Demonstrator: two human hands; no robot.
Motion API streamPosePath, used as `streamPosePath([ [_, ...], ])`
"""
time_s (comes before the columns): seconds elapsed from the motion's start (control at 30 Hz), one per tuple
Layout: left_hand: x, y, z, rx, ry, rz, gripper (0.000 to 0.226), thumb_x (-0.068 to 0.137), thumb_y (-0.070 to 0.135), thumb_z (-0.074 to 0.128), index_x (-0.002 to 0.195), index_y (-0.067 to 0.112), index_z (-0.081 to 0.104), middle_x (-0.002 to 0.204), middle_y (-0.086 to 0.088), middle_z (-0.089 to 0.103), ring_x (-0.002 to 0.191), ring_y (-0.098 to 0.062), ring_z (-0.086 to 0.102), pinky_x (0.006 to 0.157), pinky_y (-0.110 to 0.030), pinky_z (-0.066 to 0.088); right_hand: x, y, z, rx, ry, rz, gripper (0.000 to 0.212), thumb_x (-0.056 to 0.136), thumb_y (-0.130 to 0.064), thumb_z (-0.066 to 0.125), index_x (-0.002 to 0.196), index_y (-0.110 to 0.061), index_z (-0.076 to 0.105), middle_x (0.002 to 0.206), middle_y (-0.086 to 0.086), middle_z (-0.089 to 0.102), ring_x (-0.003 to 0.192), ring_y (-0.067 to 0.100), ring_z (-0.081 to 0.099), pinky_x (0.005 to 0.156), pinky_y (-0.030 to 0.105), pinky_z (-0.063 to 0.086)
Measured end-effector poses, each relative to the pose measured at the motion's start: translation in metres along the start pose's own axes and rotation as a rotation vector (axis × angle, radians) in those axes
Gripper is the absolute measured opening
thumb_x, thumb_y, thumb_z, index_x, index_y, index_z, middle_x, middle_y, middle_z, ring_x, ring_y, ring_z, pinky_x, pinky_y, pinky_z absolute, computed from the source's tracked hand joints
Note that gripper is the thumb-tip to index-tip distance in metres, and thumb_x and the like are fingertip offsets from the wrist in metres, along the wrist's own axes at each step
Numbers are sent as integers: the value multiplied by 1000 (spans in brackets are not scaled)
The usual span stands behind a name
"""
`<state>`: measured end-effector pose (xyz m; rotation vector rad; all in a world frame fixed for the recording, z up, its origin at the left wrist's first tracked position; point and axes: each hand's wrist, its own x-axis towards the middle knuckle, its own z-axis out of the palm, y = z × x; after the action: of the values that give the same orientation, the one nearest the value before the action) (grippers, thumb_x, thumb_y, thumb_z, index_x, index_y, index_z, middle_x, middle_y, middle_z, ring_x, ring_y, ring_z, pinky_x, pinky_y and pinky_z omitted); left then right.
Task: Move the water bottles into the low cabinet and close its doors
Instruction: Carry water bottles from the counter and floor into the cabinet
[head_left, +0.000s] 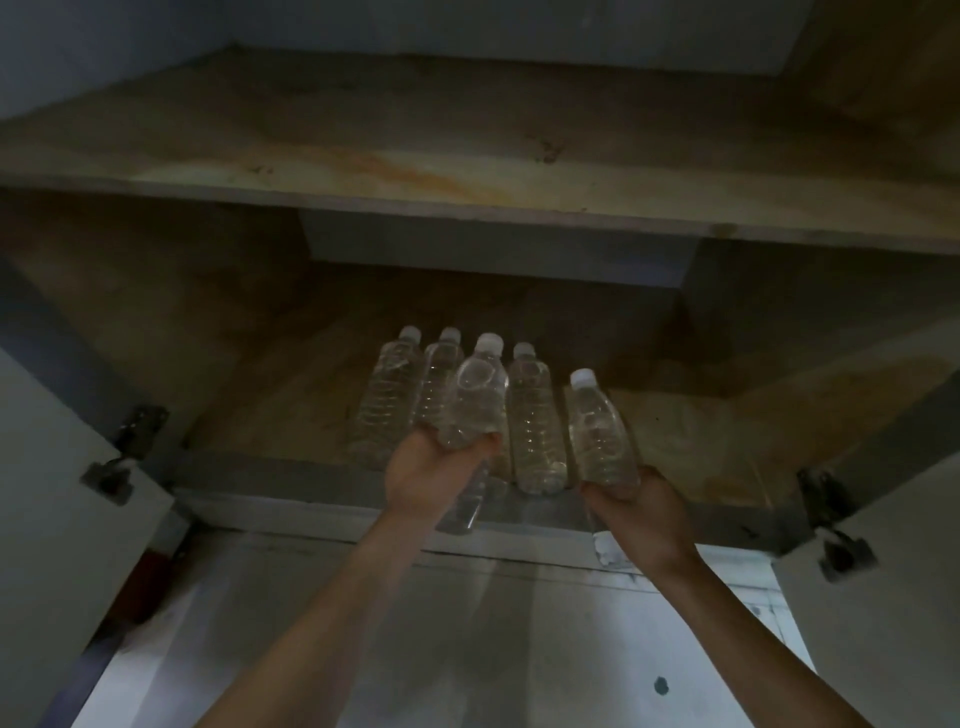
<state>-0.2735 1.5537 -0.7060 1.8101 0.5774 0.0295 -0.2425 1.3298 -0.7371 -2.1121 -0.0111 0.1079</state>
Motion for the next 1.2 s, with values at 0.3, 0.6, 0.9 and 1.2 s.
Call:
streamPosePath([
  [0.3,19,4,7,-87,41,16,37,72,54,77,104,39,63,118,11,69,117,-14,59,102,-28,39,24,11,4,-217,-96,51,34,85,-38,72,107,-14,63,90,0,64,84,18,61,74,22,45],
  [0.6,41,3,3,-134,80,21,37,68,34,88,98,21,71,93,12,75,93,-4,67,87,-23,47,50,14,21,-192,32,-123,15,86,-30,73,96,-23,65,85,-9,66,77,9,63,65,8,40],
  [0.9,43,21,11,-104,89,102,23,76,35,82,93,26,70,83,17,71,69,13,62,59,-6,41,71,17,34,-336,62,-20,46,78,-63,49,103,-27,62,99,4,66,85,21,60,72,27,48],
  [1.2,9,-4,13,-148,7,311,54,71,25,86,112,45,56,107,19,70,100,4,66,87,-24,55,23,20,22,-68,80,-134,53,85,-29,75,133,-16,59,113,-8,65,100,6,56,75,1,35],
])
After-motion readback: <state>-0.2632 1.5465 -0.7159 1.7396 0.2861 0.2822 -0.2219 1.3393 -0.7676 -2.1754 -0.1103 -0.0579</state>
